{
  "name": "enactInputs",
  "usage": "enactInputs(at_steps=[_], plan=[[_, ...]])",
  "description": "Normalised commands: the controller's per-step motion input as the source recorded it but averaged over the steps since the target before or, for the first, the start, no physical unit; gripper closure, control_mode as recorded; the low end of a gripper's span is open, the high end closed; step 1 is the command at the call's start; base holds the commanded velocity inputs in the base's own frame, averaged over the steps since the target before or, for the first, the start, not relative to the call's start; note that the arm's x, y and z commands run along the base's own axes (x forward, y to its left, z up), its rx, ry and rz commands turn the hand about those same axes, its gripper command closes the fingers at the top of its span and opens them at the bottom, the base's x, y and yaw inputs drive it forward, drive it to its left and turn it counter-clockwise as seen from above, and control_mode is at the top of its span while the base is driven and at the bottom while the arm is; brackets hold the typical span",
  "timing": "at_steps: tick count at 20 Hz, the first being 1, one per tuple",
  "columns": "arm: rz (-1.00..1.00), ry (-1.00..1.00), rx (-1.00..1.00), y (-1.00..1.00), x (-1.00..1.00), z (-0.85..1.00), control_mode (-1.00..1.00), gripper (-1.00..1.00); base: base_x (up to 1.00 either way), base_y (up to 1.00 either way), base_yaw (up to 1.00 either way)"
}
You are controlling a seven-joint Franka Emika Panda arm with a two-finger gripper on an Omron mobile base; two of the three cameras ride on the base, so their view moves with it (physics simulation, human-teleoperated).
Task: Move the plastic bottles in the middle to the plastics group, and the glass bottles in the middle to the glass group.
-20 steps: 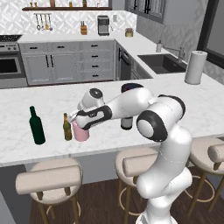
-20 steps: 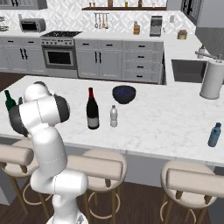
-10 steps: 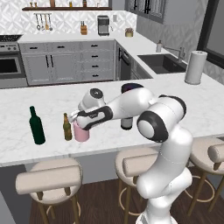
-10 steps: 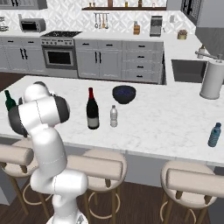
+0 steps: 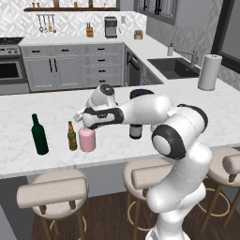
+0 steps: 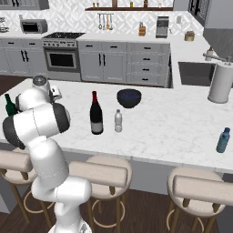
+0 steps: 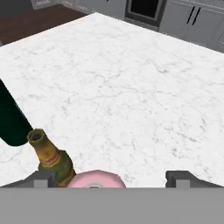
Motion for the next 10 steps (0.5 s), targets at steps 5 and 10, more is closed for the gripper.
enactInputs(at_steps=[5, 10], plan=[[-0.02, 0.01, -0.03, -0.51, -0.19, 0.4, -1.0, -1.0, 0.0, 0.0, 0.0], [-0.12, 0.0, -0.09, -0.74, -0.43, 0.14, -1.0, -1.0, 0.0, 0.0, 0.0]])
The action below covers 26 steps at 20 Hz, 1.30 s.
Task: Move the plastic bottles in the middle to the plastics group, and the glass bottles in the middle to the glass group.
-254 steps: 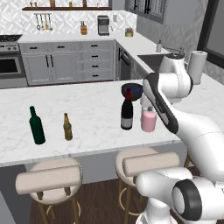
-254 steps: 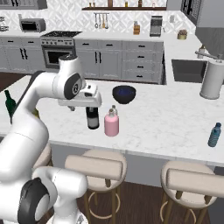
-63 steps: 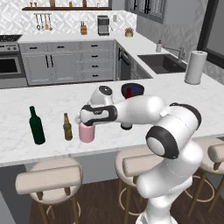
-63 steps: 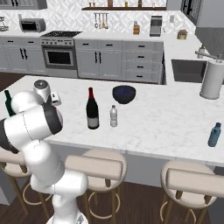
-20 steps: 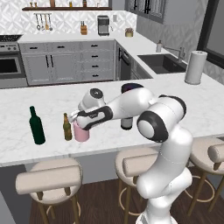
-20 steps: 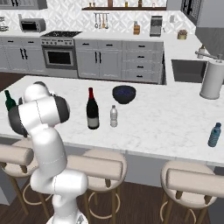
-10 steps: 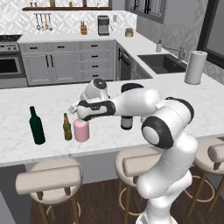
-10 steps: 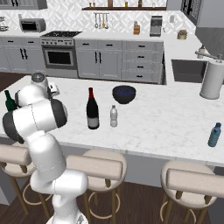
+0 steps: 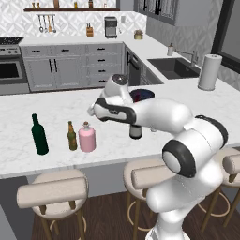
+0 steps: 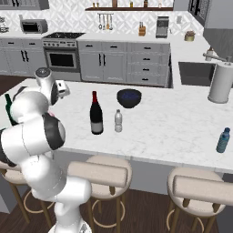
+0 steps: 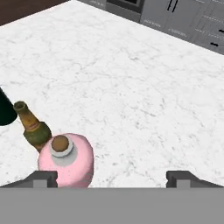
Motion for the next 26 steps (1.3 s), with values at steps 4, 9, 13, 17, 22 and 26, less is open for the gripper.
enactInputs(at_steps=[4, 9, 13, 17, 22, 26], plan=[[-0.15, 0.0, -0.07, -0.97, -0.35, 0.11, -1.0, -1.0, 0.0, 0.0, 0.0], [-0.16, 0.13, -0.02, -1.0, -0.01, 0.37, -1.0, -1.0, 0.0, 0.0, 0.0], [-0.16, 0.13, 0.0, -1.0, -0.01, 0.33, -1.0, -1.0, 0.0, 0.0, 0.0], [-0.1, 0.07, 0.0, -0.74, 0.0, -0.06, -1.0, -1.0, 0.0, 0.0, 0.0], [0.0, -0.09, 0.01, -0.1, 0.26, -0.22, -1.0, -1.0, 0.0, 0.0, 0.0], [-0.01, -0.06, 0.0, -0.04, 0.23, -0.03, -1.0, -1.0, 0.0, 0.0, 0.0]])
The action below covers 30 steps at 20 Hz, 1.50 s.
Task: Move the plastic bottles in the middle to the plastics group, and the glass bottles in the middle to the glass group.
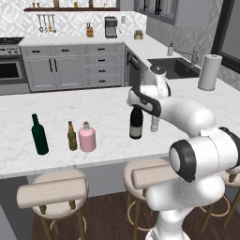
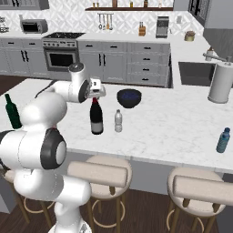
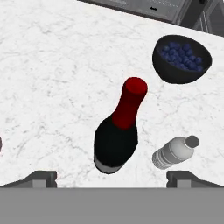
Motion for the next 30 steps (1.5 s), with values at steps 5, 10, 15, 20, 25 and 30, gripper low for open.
enactInputs(at_steps=[5, 10, 15, 20, 25, 30], plan=[[-0.05, 0.0, 0.0, -0.2, 0.17, -0.04, -1.0, -1.0, 0.0, 0.0, 0.0], [-0.07, 0.0, 0.06, -0.04, 0.27, 0.0, -1.0, -1.0, 0.0, 0.0, 0.0], [-0.01, 0.07, 0.03, 0.0, 0.01, -0.07, -1.0, -1.0, 0.0, 0.0, 0.0], [0.0, 0.0, 0.03, 0.02, 0.01, -0.29, -1.0, -1.0, 0.0, 0.0, 0.0], [0.0, 0.0, 0.03, 0.02, 0.08, -0.25, -1.0, -1.0, 0.0, 0.0, 0.0], [0.0, 0.0, 0.01, 0.0, 0.07, -0.04, -1.0, -1.0, 0.0, 0.0, 0.0]])
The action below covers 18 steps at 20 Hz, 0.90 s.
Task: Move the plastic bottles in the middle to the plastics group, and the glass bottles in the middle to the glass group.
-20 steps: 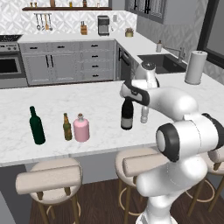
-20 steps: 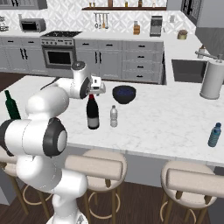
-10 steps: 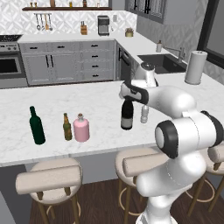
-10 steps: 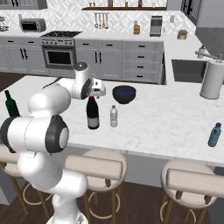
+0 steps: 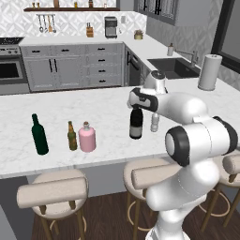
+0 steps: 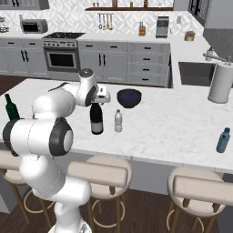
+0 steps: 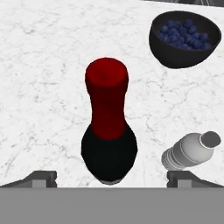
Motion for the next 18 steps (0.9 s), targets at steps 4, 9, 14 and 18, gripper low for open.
enactInputs(at_steps=[4, 9, 14, 18], plan=[[0.0, 0.0, 0.01, 0.0, 0.19, -0.04, -1.0, -1.0, 0.0, 0.0, 0.0], [0.0, 0.0, 0.01, 0.0, 0.15, -0.12, -1.0, -1.0, 0.0, 0.0, 0.0], [0.0, 0.0, 0.0, 0.0, 0.16, -0.12, -1.0, -1.0, 0.0, 0.0, 0.0], [0.0, 0.0, 0.0, 0.0, 0.14, -0.08, -1.0, -1.0, 0.0, 0.0, 0.0]])
